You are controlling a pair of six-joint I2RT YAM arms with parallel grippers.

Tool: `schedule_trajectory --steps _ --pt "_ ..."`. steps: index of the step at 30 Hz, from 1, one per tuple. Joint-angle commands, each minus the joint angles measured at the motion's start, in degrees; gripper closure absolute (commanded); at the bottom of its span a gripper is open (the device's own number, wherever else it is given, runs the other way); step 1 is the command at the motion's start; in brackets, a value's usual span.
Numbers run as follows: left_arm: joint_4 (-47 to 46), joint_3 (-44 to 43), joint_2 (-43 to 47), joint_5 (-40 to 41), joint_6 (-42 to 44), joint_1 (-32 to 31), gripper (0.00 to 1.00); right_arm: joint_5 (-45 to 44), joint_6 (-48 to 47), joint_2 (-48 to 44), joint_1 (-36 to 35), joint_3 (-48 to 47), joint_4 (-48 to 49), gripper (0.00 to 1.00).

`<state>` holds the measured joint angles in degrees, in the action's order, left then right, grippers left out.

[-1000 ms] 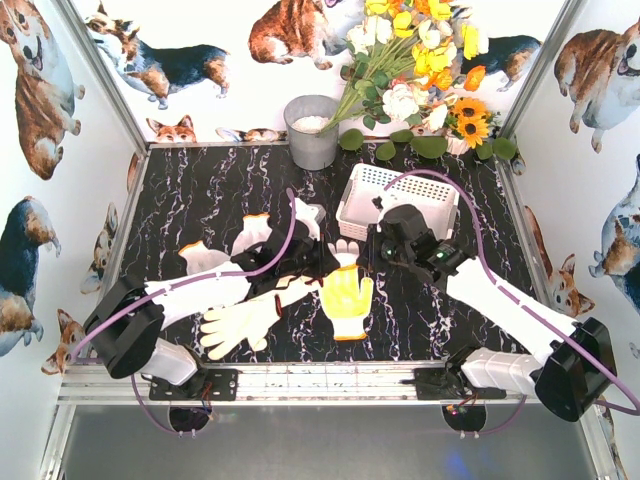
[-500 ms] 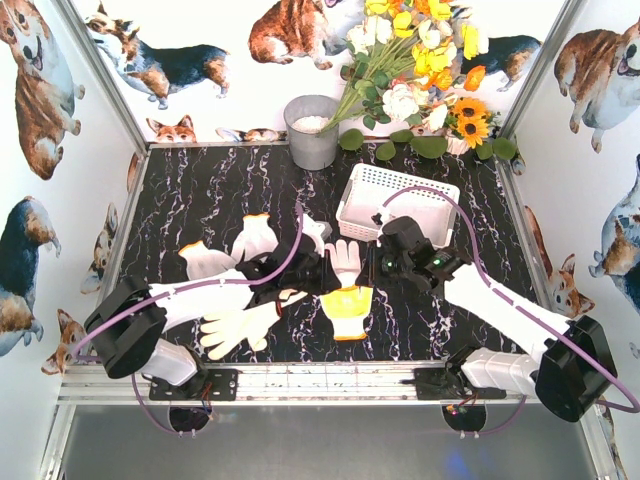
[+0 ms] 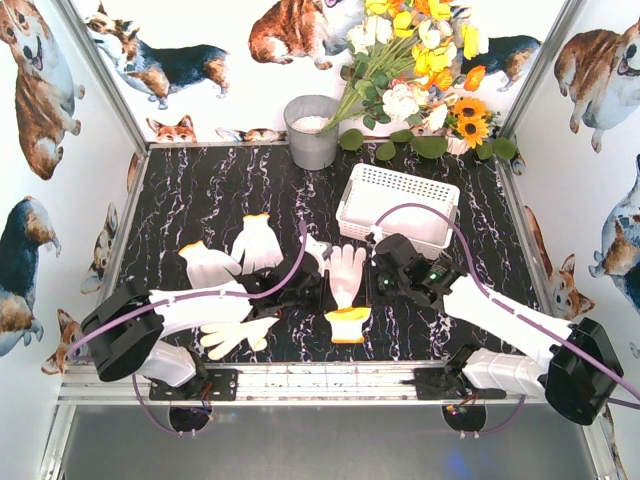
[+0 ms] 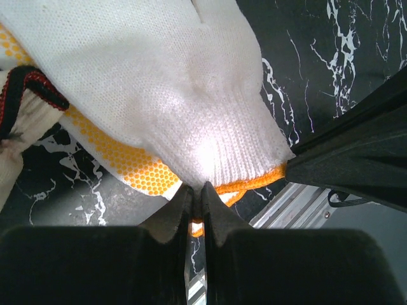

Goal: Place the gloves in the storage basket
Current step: Pair the glove with the glove.

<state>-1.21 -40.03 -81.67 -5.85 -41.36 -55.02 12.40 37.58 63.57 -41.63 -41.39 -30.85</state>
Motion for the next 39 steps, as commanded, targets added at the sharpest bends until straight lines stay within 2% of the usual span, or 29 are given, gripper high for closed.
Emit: schedule_trajectory --steps 1,17,27,33,39 --pt "0.28 1.29 2.51 2.17 -1.49 -0.72 1.0 0.19 1.51 -1.58 -1.53 0.12 0.78 1.0" --pt "2.94 2.48 7.93 3.56 -2.79 -4.41 1.0 -2.55 6.36 -7.31 -5.7 3.42 -0.68 1.0" --pt "3.06 4.53 6.28 2.89 -4.77 -7.7 1.0 -2.1 7.6 -7.25 -6.52 7.12 -0.15 1.0" --pt "0.03 5.9 4.0 1.38 -5.78 -7.98 1.0 -1.11 8.03 -5.21 -6.88 7.91 0.98 1.0" --pt "-0.88 7.32 4.43 1.71 -7.13 -8.17 0.73 0.68 8.29 -2.67 -8.2 8.58 1.91 1.0"
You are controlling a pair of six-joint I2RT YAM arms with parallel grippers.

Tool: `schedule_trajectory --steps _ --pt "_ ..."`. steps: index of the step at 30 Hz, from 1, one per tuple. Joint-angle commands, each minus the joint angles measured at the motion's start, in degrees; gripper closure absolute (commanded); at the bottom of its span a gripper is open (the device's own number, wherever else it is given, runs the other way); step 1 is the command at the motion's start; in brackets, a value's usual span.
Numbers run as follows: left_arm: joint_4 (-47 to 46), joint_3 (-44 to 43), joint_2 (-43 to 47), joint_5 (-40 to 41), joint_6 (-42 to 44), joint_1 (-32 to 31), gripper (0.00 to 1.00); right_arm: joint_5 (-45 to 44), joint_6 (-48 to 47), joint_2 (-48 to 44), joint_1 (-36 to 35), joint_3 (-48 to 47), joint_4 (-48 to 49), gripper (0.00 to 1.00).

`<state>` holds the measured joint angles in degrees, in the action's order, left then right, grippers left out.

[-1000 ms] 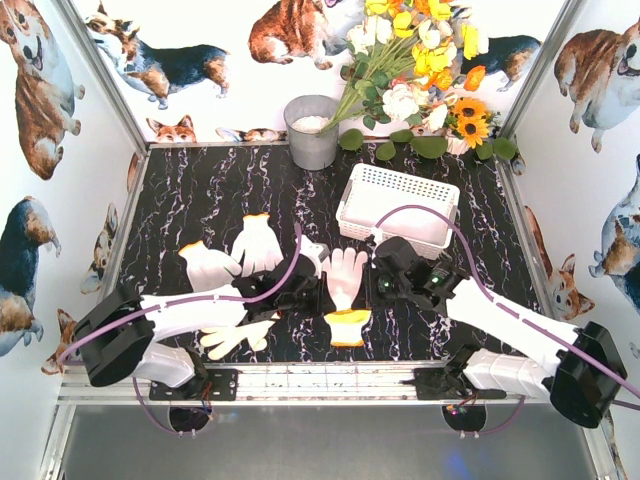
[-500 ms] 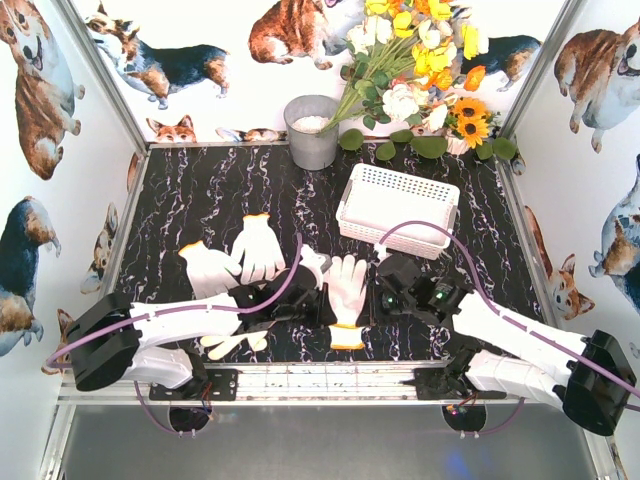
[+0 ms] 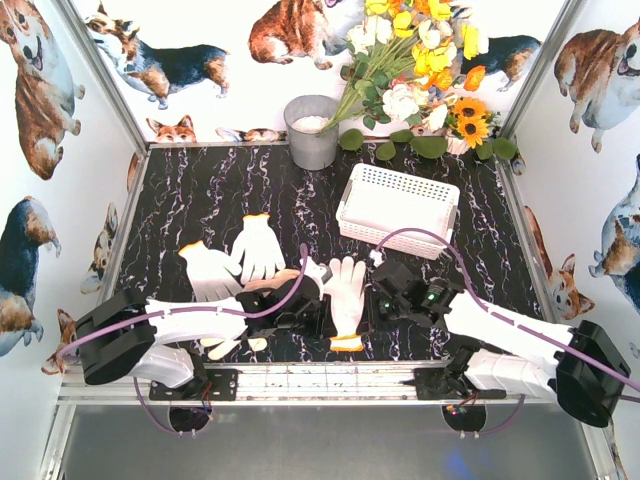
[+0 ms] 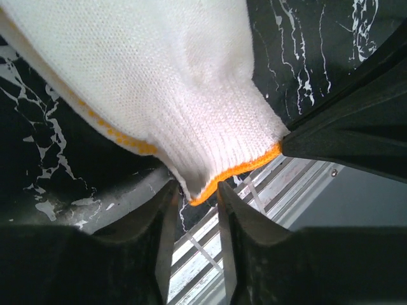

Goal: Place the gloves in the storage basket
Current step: Pair the glove with the glove.

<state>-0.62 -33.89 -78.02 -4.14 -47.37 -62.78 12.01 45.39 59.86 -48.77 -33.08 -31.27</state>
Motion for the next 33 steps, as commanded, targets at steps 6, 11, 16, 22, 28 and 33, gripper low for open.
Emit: schedule_trajectory --steps 6,11,16,22,28,33 --pt "-3.16 2.46 2.37 1.85 -3.41 -0.41 0.59 0.74 0.92 1.93 -2.24 1.05 2.2 1.0" --pt "-6.24 2.64 0.65 2.41 -5.31 -0.41 0.65 0.02 1.02 1.76 -2.38 1.18 1.9 1.0" --pt "-6.78 2.67 -1.84 3.1 -6.53 -0.41 0.73 -0.23 0.93 1.8 -2.46 1.1 1.74 1.0" --pt "-5.13 2.68 -2.67 3.16 -7.0 -0.41 0.74 -0.58 1.11 1.3 -2.47 1.25 1.76 1.0" --pt "-5.3 2.86 -2.88 2.89 -6.89 -0.41 0.74 -0.91 1.33 0.97 -2.47 1.7 1.99 1.0" --pt "-7.01 2.82 -4.28 1.87 -7.59 -0.57 0.82 -1.41 1.44 0.73 -2.47 1.45 1.9 1.0"
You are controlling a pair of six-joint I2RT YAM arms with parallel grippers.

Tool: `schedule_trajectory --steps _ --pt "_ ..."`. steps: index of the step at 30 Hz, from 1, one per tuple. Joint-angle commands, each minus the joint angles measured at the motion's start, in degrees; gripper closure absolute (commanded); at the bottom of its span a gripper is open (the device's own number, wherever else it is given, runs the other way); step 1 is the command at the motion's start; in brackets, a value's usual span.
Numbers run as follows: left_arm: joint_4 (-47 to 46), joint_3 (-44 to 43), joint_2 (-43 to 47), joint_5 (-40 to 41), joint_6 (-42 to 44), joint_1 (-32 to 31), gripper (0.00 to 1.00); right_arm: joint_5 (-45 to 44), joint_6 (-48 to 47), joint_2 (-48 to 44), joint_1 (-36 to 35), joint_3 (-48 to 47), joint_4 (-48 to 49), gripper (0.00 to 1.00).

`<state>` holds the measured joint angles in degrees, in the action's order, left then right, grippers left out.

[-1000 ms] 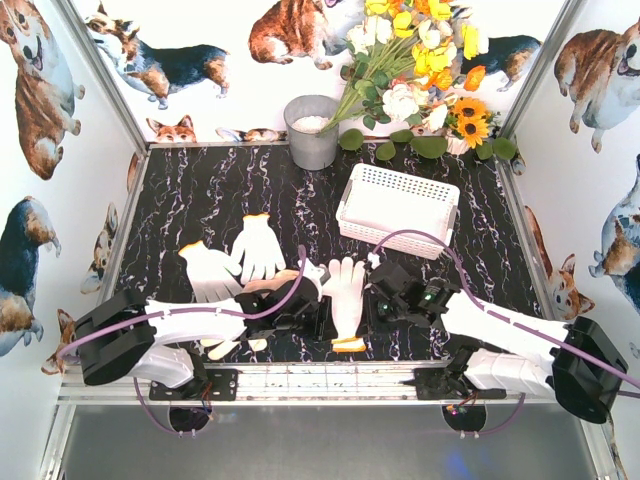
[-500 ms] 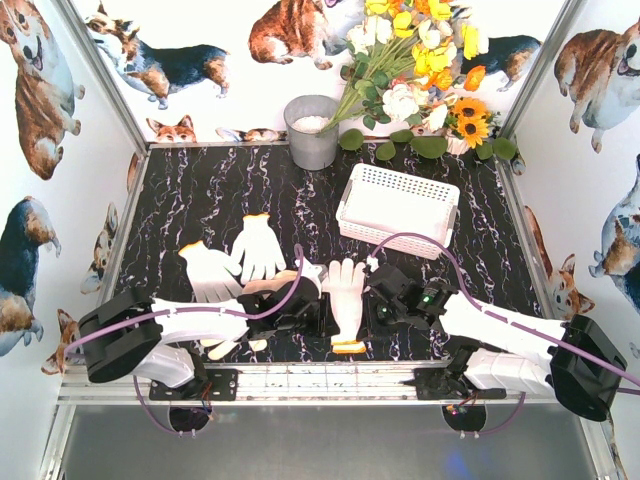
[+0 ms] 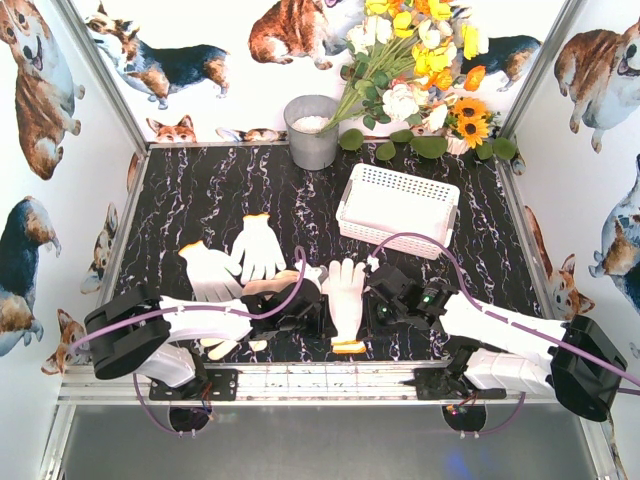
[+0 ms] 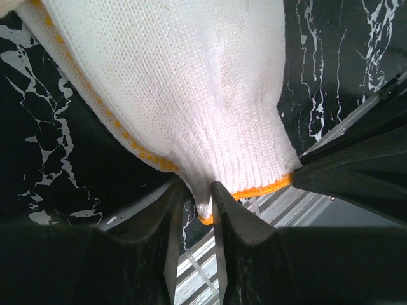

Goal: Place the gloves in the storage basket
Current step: Pair the glove with the glove.

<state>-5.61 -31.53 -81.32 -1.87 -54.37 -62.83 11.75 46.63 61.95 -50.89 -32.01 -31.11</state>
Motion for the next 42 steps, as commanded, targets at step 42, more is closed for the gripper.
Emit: schedule_trajectory --steps 42 --pt "-0.69 -0.2 0.53 -1.96 -4.99 -6.19 1.0 0.6 2.35 -4.96 -2.03 2.73 -3.44 1.0"
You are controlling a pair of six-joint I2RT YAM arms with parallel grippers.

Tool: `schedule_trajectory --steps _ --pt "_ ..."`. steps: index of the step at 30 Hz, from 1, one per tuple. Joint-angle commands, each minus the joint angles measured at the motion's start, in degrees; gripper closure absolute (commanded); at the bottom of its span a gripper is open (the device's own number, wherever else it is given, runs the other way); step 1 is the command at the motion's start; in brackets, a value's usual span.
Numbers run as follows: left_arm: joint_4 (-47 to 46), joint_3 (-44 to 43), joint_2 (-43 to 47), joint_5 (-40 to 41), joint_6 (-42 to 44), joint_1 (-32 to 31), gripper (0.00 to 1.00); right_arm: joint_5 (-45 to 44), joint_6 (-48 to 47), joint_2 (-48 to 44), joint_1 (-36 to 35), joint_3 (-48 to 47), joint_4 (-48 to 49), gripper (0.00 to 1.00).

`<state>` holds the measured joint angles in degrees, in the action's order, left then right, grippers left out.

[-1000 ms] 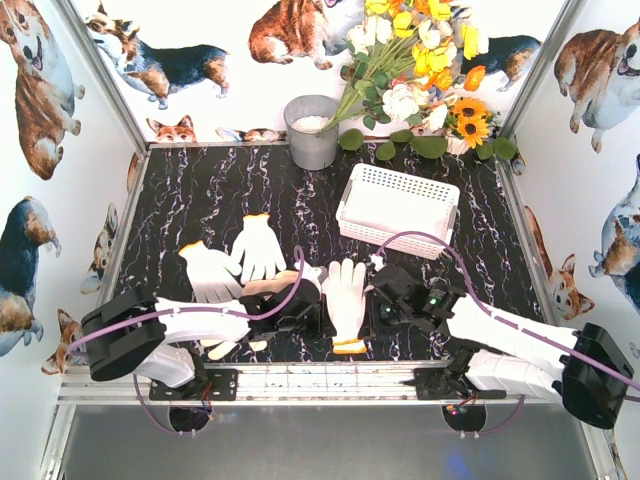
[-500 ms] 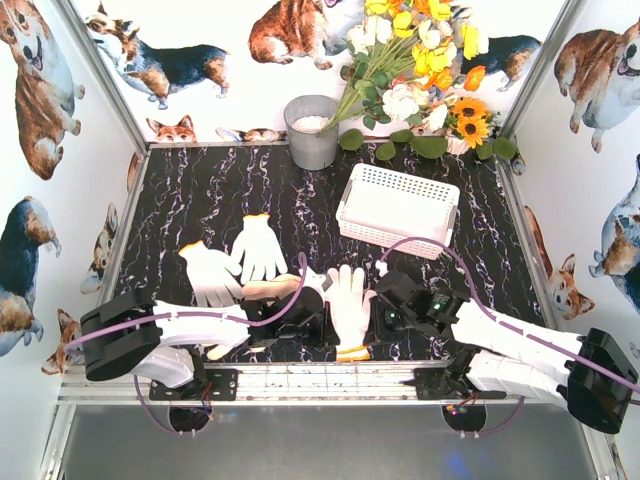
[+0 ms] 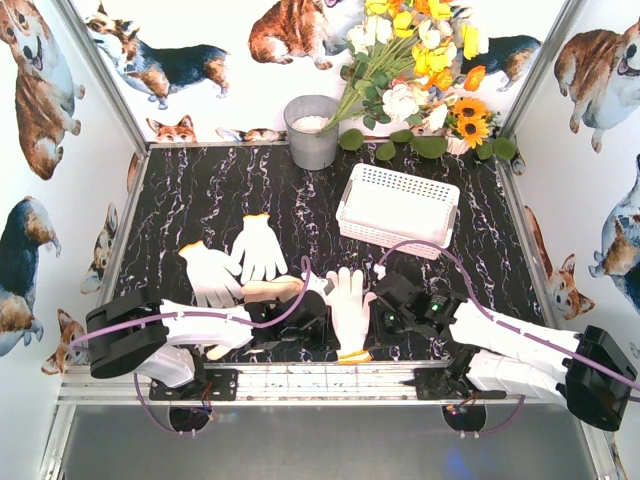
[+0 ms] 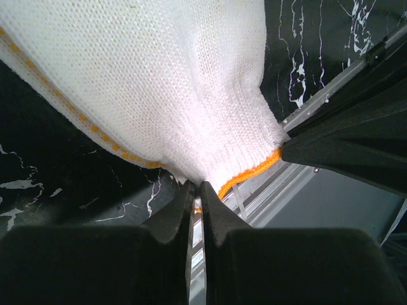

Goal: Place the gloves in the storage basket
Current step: Pair the glove with the glove.

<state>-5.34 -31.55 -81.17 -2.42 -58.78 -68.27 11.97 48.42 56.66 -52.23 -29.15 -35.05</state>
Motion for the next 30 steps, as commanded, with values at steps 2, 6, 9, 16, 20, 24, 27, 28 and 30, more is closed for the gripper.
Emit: schedule_trajectory --steps 2,6,9,16,20,24,27,28,30 --pt "-1.56 -0.06 0.34 -1.77 -0.92 -1.17 1.0 0.19 0.6 0.72 -0.93 0.03 0.29 1.0" --pt "-2.78 0.66 1.35 -2.15 -1.77 -1.68 1.0 -0.28 0.85 1.39 -0.99 0.44 0.13 1.0" --pt "-3.45 1.3 2.28 -2.52 -2.42 -1.69 1.0 -0.69 1.21 2.02 -1.09 0.65 0.13 1.0" --pt "-5.08 0.79 0.69 -6.3 -2.87 -2.49 1.0 -1.01 1.19 3.49 -1.12 0.49 -0.06 1.0" --pt "-4.87 0.91 -1.3 -7.07 -3.06 -2.95 1.0 -0.98 1.15 4.06 -1.12 0.43 0.07 1.0" --pt "-4.73 1.59 -2.74 -6.53 -3.12 -3.01 1.0 -0.89 0.98 3.95 -1.2 0.13 -0.23 1.0" --pt "-4.95 1.9 -3.97 -5.88 -3.18 -2.98 1.0 -0.74 0.75 3.51 -1.3 -0.56 -1.02 1.0" --pt "-5.28 2.04 -4.33 -5.81 -3.26 -3.01 1.0 -0.65 0.67 3.35 -1.3 -0.82 -1.37 1.0" --pt "-5.7 2.14 -4.88 -5.6 -3.36 -3.01 1.0 -0.39 0.54 2.8 -1.38 -1.35 -2.11 1.0"
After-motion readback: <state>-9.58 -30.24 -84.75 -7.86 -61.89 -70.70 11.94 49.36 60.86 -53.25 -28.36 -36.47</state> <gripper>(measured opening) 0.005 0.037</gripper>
